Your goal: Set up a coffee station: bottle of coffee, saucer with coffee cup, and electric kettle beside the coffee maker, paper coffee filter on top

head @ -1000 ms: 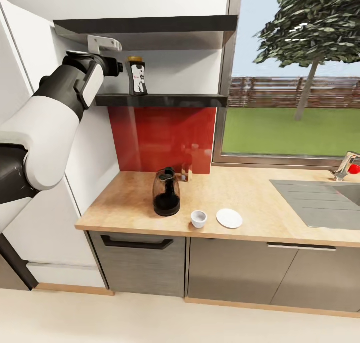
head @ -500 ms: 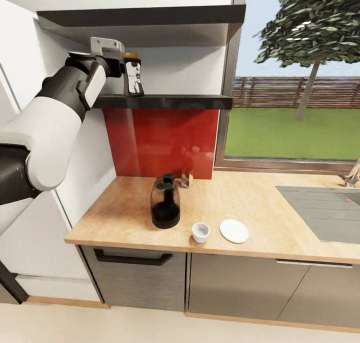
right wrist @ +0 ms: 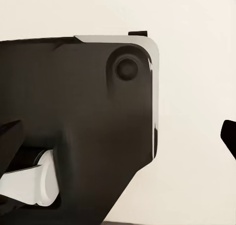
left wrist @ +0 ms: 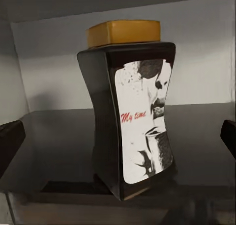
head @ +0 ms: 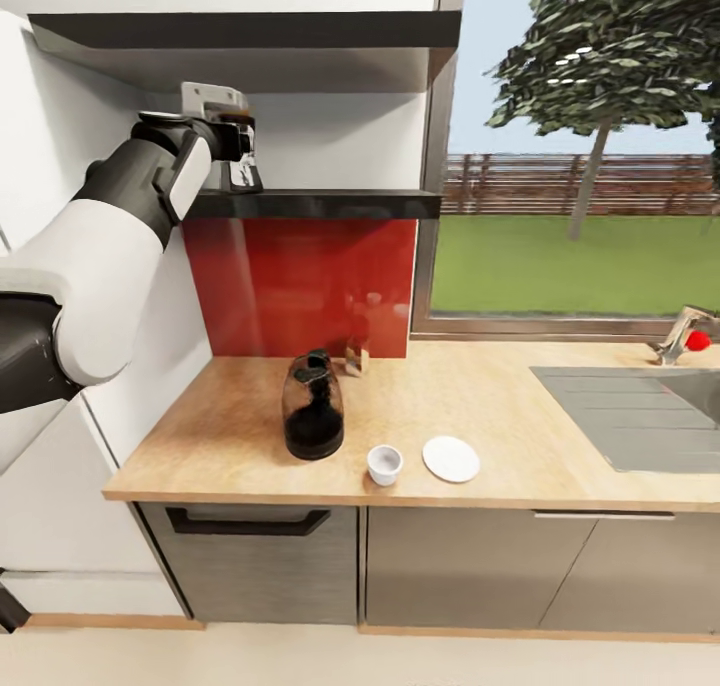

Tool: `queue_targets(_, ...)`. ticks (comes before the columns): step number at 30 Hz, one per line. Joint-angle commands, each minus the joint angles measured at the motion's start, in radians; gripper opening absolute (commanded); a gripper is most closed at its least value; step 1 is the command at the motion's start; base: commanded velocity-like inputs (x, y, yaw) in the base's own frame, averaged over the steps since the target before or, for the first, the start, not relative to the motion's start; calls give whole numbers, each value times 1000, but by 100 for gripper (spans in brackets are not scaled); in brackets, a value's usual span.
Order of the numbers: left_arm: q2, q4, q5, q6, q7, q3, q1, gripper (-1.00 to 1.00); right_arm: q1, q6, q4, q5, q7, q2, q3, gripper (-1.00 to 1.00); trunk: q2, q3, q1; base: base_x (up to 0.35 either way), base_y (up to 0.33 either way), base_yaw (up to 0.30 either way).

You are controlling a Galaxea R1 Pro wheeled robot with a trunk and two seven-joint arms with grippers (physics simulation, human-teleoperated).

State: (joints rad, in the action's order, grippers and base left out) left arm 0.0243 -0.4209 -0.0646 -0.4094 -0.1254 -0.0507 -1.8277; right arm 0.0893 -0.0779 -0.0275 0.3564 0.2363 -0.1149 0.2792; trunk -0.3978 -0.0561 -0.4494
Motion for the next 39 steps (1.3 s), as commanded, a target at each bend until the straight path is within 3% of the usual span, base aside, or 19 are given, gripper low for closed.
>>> queue_targets(1,-1,-1,-6,-6,-2,-5,-1,100,1,-3,1,10,4,0,8,100,-2,-2,-1,0,0,-265)
queue_targets(9,1,-9,-3,-6,-3,-5,-1,100,1,-4,1,10,4,1,9,100,-2,-2,-1,0,0,-155)
queue_targets(23,-3,-11,-4,-6,-2,0,-1,100,1,-6,0,7,5,6,10,100,-2,-2,-1,162,0,-7)
queue_targets(39,-12,-16,-11,-7,-2,2,-1,100,1,-6,0,9,5,3,9,100,-2,-2,-1,-6,21,0)
